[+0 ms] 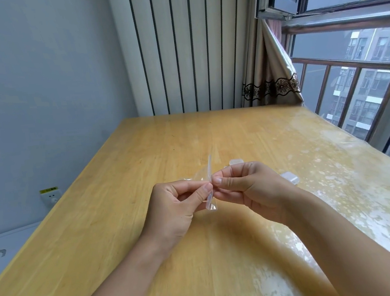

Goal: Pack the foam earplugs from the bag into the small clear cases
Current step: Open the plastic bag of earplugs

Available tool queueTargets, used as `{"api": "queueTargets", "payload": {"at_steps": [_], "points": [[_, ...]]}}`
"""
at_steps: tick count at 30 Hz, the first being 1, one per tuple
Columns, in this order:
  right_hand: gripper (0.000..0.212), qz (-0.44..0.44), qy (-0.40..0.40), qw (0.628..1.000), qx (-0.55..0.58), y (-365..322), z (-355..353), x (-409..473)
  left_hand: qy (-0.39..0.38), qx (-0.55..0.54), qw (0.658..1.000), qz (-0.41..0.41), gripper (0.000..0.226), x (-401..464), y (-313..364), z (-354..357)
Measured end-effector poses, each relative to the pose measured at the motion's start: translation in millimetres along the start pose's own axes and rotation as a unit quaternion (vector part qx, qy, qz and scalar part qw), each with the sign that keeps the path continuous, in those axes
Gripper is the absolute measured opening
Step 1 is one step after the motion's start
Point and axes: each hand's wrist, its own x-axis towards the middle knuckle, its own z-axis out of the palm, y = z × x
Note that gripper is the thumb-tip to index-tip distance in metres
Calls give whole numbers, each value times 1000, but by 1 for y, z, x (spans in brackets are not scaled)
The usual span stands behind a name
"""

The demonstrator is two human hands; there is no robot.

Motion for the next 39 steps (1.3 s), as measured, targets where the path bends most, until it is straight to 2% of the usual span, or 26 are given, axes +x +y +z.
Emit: {"api": "queueTargets", "payload": {"at_steps": [10, 13, 17, 26, 31, 35, 39], "points": [[8, -10, -1, 1000, -4, -3, 2, -3, -12, -21, 1000, -16, 13, 2, -3, -1], [17, -12, 2, 1000, -24, -4, 3, -5, -25, -5, 1000, -5, 12, 1, -3, -1], [8, -14, 4, 1000, -14, -3, 3, -3, -13, 6, 1000, 3, 11, 2, -5, -2], [8, -18, 14, 999, -24, -3, 3, -3, -4, 34, 999, 12, 10, 2, -5, -2], [11, -58, 76, 987, -131, -1, 7, -4, 13, 114, 992, 46, 8, 0, -4, 0], [6, -110, 128, 937, -305, 1, 13, -3, 21, 208, 974, 92, 9, -5, -1, 3], [11, -105, 110, 923, -354, 4, 14, -3, 23, 244, 964, 102, 12, -8, 2, 5]]}}
